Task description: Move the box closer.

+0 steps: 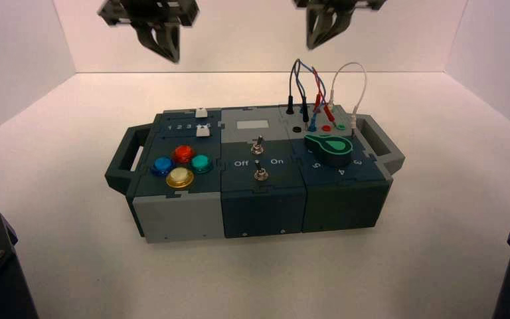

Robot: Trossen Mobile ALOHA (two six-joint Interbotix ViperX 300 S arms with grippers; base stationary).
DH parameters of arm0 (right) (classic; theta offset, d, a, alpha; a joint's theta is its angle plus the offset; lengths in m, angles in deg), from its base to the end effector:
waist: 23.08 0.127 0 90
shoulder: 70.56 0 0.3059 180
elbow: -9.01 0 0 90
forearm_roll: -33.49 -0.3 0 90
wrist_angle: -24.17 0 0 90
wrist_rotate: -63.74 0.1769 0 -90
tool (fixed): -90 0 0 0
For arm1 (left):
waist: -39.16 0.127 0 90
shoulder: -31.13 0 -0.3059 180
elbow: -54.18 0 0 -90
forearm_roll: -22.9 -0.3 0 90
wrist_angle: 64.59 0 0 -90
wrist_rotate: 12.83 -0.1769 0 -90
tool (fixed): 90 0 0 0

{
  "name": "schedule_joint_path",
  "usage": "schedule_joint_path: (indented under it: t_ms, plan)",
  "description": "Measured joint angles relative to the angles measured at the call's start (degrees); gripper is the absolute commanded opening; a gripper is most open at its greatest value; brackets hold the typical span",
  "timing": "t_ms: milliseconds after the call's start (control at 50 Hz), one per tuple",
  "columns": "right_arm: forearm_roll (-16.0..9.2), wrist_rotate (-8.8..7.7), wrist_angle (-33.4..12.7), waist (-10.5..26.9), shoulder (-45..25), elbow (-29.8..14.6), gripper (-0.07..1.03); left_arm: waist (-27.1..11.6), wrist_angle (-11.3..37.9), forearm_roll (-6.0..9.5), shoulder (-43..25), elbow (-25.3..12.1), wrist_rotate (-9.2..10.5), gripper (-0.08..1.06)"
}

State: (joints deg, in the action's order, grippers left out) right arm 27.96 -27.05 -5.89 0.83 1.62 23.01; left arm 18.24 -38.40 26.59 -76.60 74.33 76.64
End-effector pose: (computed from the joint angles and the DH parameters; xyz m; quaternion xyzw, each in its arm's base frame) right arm 0.3916 0.1829 0.1044 -0.0650 0.5112 0.1803 0.8379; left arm 0.3787 -0.1502 0.0752 0.0686 0.5265 -0.1530 0.8335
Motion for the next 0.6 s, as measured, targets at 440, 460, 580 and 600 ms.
schedule_joint_path:
  t_ms: [440,460,580,600]
  plan:
    - [-0.26,-0.18,-2.02,0.09,-12.04,-3.69,-0.02,-3.34,0.26,3.96,-9.49,-2.81,0.00,-0.03]
    - [-0.26,-0.09,-2.02,0.09,-12.22,-3.78,-0.02,-3.52,0.26,4.04,-9.67,-2.81,0.00,-0.03]
    - [-0.26,-0.18,-2.55,0.09,-13.18,-3.87,-0.02,-3.69,0.44,4.22,-9.93,-2.81,0.00,-0.03]
    - [-0.35,-0.18,-2.81,0.09,-13.54,-3.87,-0.02,-3.69,0.62,4.31,-9.93,-2.81,-0.09,-0.03]
